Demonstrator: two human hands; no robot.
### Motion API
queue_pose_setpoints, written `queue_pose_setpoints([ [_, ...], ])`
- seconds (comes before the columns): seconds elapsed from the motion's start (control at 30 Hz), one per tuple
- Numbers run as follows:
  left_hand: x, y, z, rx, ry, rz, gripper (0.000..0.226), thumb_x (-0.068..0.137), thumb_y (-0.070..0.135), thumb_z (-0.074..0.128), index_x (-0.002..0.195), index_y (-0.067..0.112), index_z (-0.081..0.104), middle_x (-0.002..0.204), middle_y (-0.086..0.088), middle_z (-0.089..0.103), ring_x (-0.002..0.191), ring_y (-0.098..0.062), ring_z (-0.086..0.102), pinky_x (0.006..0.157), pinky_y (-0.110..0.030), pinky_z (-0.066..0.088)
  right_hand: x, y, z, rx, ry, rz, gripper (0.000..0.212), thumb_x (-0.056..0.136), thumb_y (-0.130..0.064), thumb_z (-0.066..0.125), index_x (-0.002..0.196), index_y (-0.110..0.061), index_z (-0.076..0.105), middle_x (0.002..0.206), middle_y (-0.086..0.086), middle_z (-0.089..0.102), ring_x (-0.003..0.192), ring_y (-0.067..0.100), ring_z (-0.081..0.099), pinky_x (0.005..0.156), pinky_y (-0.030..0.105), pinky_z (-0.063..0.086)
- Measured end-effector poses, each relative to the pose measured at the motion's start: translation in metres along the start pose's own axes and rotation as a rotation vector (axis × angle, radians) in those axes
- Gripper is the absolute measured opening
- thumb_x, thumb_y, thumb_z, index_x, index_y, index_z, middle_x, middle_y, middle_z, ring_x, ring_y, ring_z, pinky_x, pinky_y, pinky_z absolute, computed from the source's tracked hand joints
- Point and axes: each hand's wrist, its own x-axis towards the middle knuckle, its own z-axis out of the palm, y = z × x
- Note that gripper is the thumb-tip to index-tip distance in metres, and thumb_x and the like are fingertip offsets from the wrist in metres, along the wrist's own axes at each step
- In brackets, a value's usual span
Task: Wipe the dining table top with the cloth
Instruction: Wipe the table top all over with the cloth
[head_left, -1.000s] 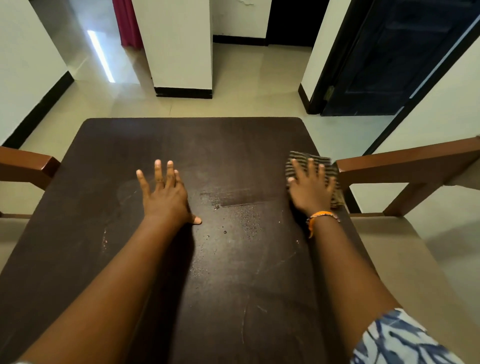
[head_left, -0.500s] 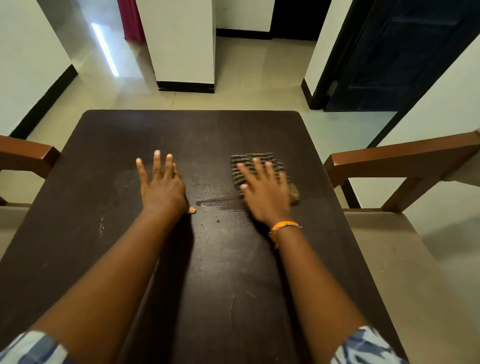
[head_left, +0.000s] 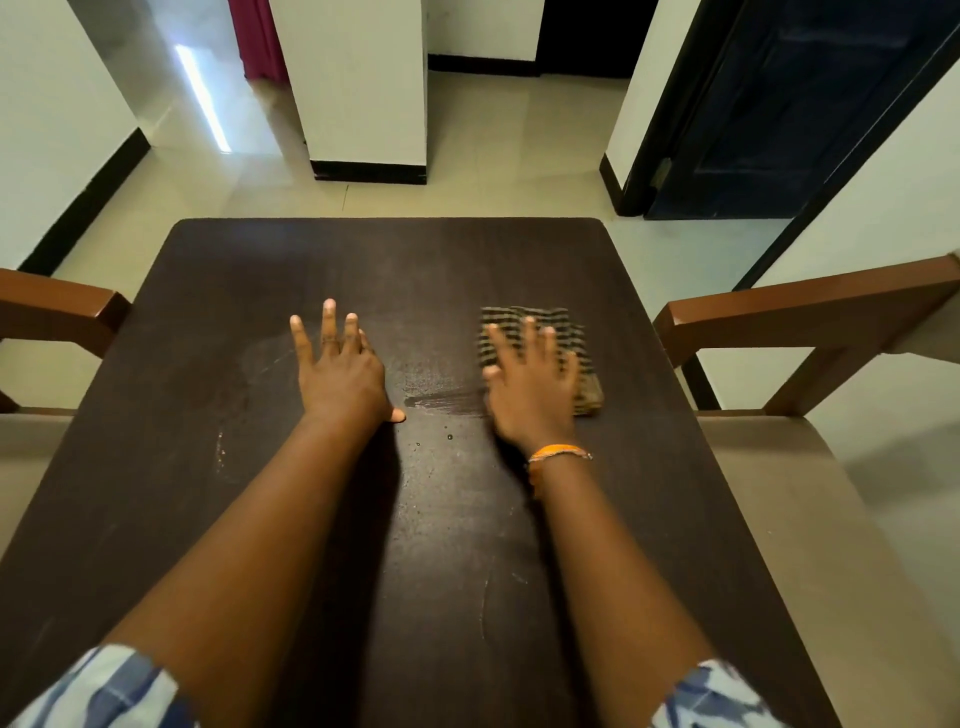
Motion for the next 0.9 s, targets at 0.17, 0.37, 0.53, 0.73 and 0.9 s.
queue_pose_setpoints([
  [0.17,0.001,0.003,-0.002,-0.001,-0.001,-0.001,0.084,0.089,0.052,0.044,0.149,0.007,0.005,0.158,-0.011,-0.007,0.140,-0.035,-0.024,0.109,-0.061,-0.012,-0.010,-0.073,0.019,0.037,-0.100,-0.276,0.053,0.096,-0.035,0.037,0.147,-0.036,0.021,0.159,0.005,0.012,0.147,0.028,0.004,0.116,0.051,0.003],
  [0.37,0.000,0.001,-0.001,0.000,0.024,0.009,0.096,0.080,0.061,0.053,0.147,0.007,0.011,0.158,-0.012,-0.006,0.141,-0.035,-0.023,0.109,-0.059,-0.013,0.011,0.020,-0.008,-0.097,-0.033,-0.168,0.053,0.096,-0.048,0.031,0.146,-0.042,0.016,0.159,-0.003,0.015,0.147,0.024,0.003,0.116,0.050,0.001],
  [0.53,-0.001,-0.002,0.004,-0.054,0.071,0.030,0.097,0.081,0.061,0.051,0.147,0.005,0.007,0.158,-0.011,-0.007,0.141,-0.035,-0.022,0.109,-0.059,-0.014,0.015,0.068,-0.023,-0.113,-0.026,0.007,0.058,0.093,-0.054,0.032,0.147,-0.036,0.018,0.159,0.002,0.015,0.147,0.026,-0.001,0.117,0.052,-0.001],
  [0.73,-0.006,-0.040,0.024,-0.322,0.173,0.048,0.087,0.088,0.053,0.044,0.147,0.004,0.004,0.158,-0.010,-0.008,0.143,-0.032,-0.019,0.110,-0.057,-0.013,0.013,-0.009,-0.001,-0.082,-0.018,0.004,0.058,0.095,-0.049,0.033,0.148,-0.032,0.018,0.160,0.002,0.011,0.147,0.027,0.003,0.118,0.050,0.002],
  [0.9,-0.012,-0.120,0.058,-0.548,0.258,-0.104,0.060,0.096,0.020,0.042,0.147,0.008,0.013,0.158,-0.008,0.010,0.145,-0.029,-0.005,0.115,-0.053,-0.005,-0.001,-0.146,0.039,-0.041,-0.032,-0.191,0.059,0.094,-0.048,0.035,0.148,-0.030,0.021,0.159,0.005,0.013,0.147,0.029,0.005,0.117,0.052,0.000],
])
